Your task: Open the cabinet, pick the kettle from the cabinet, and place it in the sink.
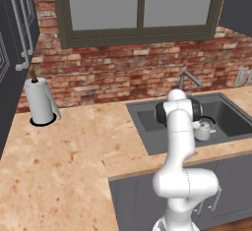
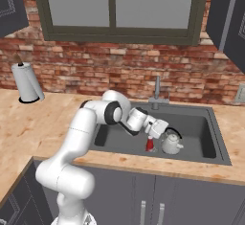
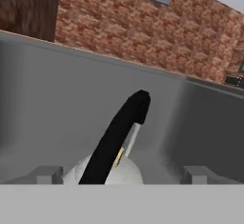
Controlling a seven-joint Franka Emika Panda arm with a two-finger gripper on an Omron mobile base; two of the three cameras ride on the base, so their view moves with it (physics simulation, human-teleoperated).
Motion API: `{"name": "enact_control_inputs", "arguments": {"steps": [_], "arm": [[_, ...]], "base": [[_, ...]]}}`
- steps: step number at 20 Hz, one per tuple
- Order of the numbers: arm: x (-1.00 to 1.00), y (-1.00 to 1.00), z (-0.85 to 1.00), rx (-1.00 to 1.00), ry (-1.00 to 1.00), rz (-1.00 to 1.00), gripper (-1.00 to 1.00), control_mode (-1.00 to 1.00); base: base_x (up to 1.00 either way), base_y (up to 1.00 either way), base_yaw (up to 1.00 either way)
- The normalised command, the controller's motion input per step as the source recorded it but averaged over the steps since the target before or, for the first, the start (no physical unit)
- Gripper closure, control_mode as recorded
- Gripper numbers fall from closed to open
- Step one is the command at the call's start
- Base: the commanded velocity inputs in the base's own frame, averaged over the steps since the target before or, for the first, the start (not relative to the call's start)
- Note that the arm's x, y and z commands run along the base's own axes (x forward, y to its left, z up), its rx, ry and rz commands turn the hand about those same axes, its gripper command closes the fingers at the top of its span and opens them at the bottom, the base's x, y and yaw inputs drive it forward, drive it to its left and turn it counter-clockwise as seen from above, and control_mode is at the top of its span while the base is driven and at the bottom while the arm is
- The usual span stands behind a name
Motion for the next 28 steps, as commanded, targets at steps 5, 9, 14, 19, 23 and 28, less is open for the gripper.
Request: {"name": "enact_control_inputs", "arguments": {"steps": [5, 9, 14, 19, 23, 28], "arm": [[0.14, 0.40, -0.04, -0.08, 0.00, -0.08, -1.00, -1.00], [0.19, 0.32, 0.00, -0.07, 0.00, -0.04, -1.00, -1.00], [0.17, 0.33, -0.04, -0.07, 0.01, -0.01, -1.00, -1.00], [0.23, 0.38, -0.06, -0.04, 0.00, 0.00, -1.00, -1.00], [0.26, 0.44, -0.14, -0.01, 0.00, 0.00, -1.00, -1.00], [0.25, 0.41, -0.11, 0.00, 0.00, 0.00, -1.00, -1.00]], "base": [[0.00, 0.00, 0.00], [0.00, 0.00, 0.00], [0.00, 0.00, 0.00], [0.00, 0.00, 0.00], [0.00, 0.00, 0.00], [0.00, 0.00, 0.00]]}}
